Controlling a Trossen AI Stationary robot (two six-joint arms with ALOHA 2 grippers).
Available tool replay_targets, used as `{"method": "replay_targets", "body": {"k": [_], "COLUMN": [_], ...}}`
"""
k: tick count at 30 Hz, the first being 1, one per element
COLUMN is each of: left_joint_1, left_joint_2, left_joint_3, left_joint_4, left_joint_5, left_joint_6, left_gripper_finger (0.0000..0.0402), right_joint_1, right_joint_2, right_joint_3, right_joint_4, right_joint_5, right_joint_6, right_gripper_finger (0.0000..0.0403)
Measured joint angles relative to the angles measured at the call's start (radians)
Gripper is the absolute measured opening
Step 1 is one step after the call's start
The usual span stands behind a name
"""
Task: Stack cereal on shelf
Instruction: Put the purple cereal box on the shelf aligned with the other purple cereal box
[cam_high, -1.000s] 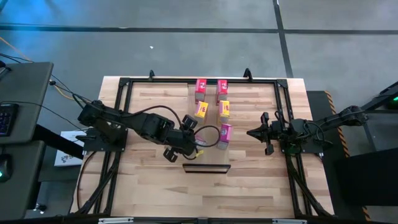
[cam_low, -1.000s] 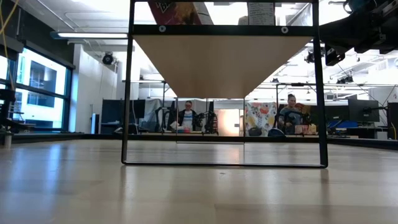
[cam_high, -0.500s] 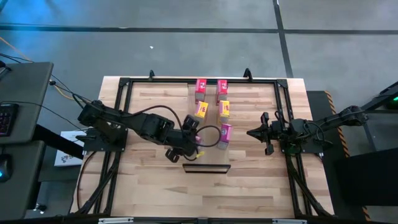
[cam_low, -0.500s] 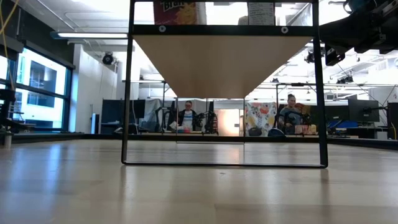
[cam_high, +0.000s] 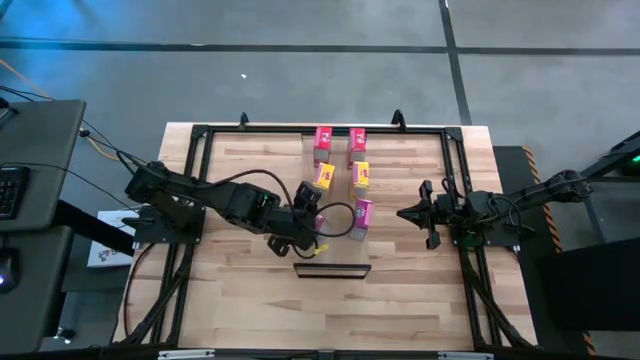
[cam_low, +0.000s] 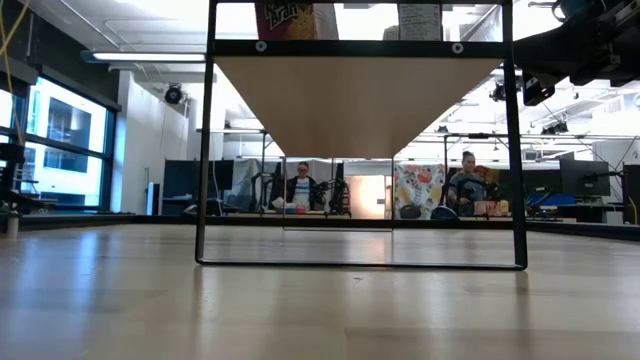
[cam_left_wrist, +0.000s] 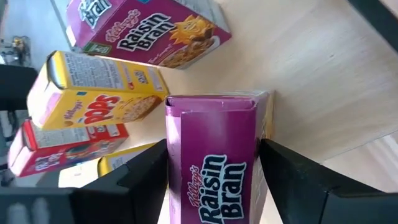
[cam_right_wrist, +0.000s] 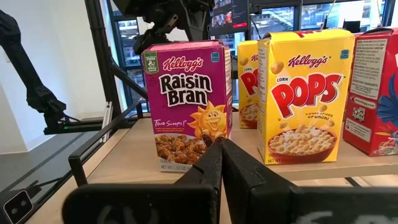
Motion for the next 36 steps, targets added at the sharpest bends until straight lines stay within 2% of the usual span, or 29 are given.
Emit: {"method": "replay_targets", "body": {"k": [15,36], "left_joint_1": [-0.009,-0.021], "left_joint_2": [-0.008,-0.011], "left_joint_3": [0.002,0.121], "left_joint_4": [0.000,0.012], "left_joint_5": [-0.028,-0.029], "left_joint_6": [0.017,0.014], "left_gripper_finger": [0.0234,0.0234], "right_joint_1": [0.000,0.000], "right_joint_2": [0.000,0.000], "right_joint_3": [0.000,0.000], "right_joint_4": [0.000,-0.004], "right_joint_5": [0.000,0.000], "right_joint_6": [0.000,0.000], "right_gripper_finger": [0.0000,0.0000]}}
